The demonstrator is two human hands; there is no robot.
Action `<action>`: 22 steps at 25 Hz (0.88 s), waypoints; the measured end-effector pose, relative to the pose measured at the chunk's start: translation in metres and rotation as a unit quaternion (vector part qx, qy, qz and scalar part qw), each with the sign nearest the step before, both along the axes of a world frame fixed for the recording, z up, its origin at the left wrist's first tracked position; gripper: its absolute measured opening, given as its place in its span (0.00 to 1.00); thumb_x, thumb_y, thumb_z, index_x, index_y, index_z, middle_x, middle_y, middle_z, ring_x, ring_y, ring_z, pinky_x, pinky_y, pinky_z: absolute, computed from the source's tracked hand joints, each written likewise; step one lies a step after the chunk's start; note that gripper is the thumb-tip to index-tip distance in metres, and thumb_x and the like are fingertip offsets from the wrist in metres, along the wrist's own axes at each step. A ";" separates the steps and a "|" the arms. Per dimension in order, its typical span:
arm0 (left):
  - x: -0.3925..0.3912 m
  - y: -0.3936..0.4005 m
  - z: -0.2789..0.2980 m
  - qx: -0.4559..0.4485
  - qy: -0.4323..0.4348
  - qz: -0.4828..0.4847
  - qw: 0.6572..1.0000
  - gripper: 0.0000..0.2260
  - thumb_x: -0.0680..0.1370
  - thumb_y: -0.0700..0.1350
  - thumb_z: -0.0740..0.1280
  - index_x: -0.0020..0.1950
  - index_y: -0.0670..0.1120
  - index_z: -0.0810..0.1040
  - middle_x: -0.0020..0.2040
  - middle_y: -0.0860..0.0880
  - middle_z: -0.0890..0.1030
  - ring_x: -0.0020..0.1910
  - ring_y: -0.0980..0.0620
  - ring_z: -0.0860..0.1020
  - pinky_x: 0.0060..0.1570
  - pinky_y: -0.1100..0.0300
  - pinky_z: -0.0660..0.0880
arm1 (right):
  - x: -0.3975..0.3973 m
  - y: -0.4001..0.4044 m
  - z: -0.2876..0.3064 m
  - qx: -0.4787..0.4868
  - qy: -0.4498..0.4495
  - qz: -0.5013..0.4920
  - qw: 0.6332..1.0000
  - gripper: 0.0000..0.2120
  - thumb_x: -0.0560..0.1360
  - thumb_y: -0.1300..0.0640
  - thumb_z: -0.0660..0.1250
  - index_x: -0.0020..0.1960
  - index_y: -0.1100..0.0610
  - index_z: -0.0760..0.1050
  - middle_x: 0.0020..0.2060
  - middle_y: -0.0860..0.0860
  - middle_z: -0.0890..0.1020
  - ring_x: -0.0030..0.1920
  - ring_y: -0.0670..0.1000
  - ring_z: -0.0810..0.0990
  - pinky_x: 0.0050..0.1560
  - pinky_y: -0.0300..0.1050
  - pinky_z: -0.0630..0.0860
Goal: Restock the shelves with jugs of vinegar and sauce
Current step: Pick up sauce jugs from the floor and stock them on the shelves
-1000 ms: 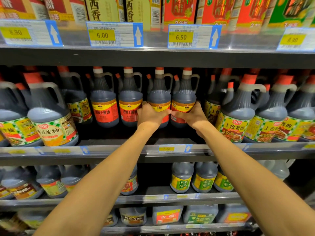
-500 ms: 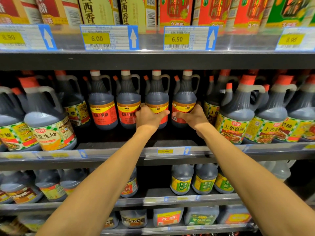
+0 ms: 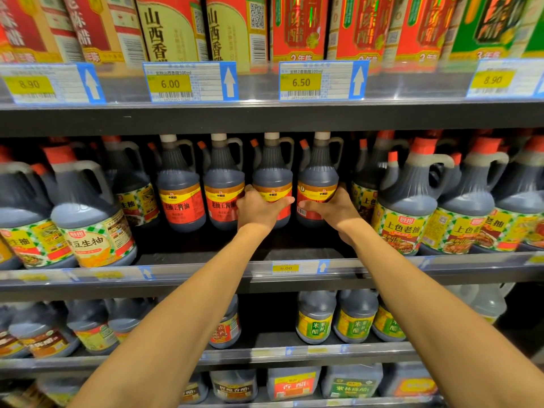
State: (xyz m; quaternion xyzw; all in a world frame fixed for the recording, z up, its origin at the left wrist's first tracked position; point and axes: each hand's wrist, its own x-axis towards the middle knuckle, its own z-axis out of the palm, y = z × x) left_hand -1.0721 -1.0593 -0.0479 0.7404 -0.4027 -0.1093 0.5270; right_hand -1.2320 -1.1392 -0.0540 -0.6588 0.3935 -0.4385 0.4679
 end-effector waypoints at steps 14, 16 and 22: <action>0.001 0.000 -0.002 0.009 0.008 -0.006 1.000 0.38 0.66 0.61 0.81 0.67 0.43 0.73 0.66 0.42 0.78 0.67 0.38 0.74 0.53 0.53 0.69 | 0.000 0.003 0.001 0.003 0.000 0.006 1.000 0.24 0.69 0.61 0.82 0.60 0.50 0.78 0.49 0.45 0.84 0.51 0.44 0.82 0.53 0.41 0.77; 0.001 0.000 -0.001 0.011 0.008 -0.007 1.000 0.38 0.66 0.61 0.81 0.67 0.42 0.73 0.66 0.42 0.78 0.67 0.38 0.74 0.58 0.49 0.73 | 0.000 0.005 0.002 0.006 0.000 0.004 1.000 0.27 0.69 0.61 0.82 0.65 0.54 0.78 0.53 0.49 0.85 0.55 0.49 0.83 0.57 0.45 0.78; 0.003 0.005 -0.002 0.037 0.011 -0.016 0.999 0.32 0.69 0.60 0.80 0.63 0.42 0.75 0.63 0.41 0.80 0.64 0.38 0.77 0.54 0.50 0.73 | 0.002 0.011 0.005 0.012 -0.006 -0.005 1.000 0.24 0.69 0.62 0.81 0.62 0.52 0.78 0.52 0.50 0.85 0.59 0.54 0.83 0.59 0.47 0.79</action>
